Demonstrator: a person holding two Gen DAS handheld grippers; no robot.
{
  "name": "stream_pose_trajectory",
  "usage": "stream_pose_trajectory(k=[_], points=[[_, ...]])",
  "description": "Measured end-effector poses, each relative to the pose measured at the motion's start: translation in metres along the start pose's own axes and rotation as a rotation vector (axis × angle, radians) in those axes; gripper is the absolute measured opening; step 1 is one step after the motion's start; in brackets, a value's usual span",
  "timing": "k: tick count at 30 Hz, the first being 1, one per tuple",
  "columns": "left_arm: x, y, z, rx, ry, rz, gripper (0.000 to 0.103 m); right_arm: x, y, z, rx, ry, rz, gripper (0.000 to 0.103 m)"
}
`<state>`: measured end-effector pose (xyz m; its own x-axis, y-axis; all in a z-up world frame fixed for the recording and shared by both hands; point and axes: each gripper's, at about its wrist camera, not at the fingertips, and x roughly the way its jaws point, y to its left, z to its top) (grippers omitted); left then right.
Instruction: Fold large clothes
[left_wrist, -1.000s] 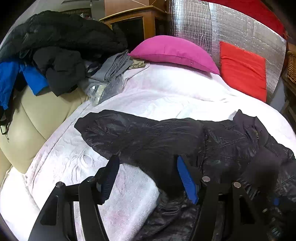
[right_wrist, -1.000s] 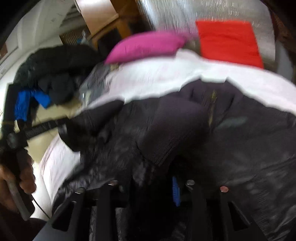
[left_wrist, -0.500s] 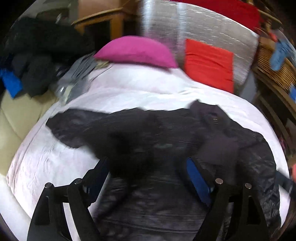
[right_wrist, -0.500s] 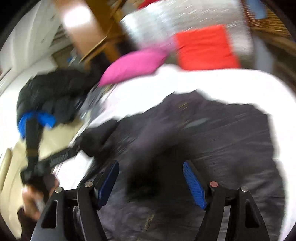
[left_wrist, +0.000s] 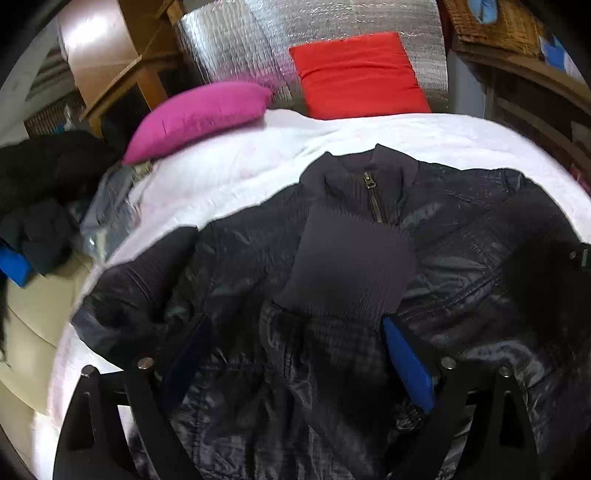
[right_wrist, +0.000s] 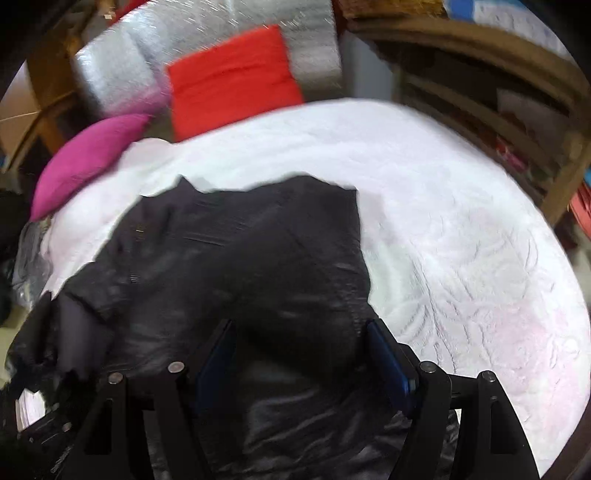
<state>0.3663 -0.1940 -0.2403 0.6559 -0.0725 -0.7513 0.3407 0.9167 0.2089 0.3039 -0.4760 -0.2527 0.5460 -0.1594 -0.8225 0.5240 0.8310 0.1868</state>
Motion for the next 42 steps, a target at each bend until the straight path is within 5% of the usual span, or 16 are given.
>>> stream_pose_trajectory(k=[1,2,3,7,10,14,18,27,35,37,39,42], points=[[0.002,0.005,-0.001,-0.014,0.012,-0.039,0.065,0.006,-0.006,0.001,0.020,0.022,0.024,0.076],[0.004,0.009,-0.004,-0.032,0.033,-0.089,0.042,0.009,-0.007,0.000,0.026,0.032,0.036,0.076],[0.007,0.017,-0.006,-0.060,0.055,-0.137,0.036,0.011,-0.009,0.000,0.027,0.038,0.048,0.076],[-0.001,0.043,-0.014,-0.116,0.058,-0.202,0.031,0.008,-0.010,-0.003,0.013,0.046,0.055,0.076],[-0.008,0.064,-0.018,-0.143,0.079,-0.269,0.035,0.010,-0.007,-0.006,-0.005,0.048,0.042,0.076],[-0.014,0.093,-0.023,-0.189,0.078,-0.217,0.067,0.011,0.000,-0.009,-0.043,0.042,0.016,0.076],[-0.011,0.119,-0.026,-0.246,0.093,-0.208,0.076,0.010,0.014,-0.014,-0.110,0.028,-0.032,0.076],[-0.007,0.164,-0.029,-0.391,0.131,-0.310,0.087,0.011,0.023,-0.020,-0.174,0.024,-0.064,0.076],[0.014,0.150,-0.035,-0.424,0.222,-0.481,0.085,0.011,0.022,-0.021,-0.169,0.032,-0.063,0.076],[0.013,0.148,-0.036,-0.419,0.221,-0.499,0.072,0.011,0.021,-0.021,-0.171,0.032,-0.058,0.076],[0.011,0.146,-0.036,-0.398,0.202,-0.492,0.039,0.013,0.021,-0.020,-0.169,0.033,-0.051,0.076],[0.009,0.141,-0.033,-0.369,0.158,-0.475,0.019,0.013,0.020,-0.020,-0.164,0.030,-0.041,0.075]])
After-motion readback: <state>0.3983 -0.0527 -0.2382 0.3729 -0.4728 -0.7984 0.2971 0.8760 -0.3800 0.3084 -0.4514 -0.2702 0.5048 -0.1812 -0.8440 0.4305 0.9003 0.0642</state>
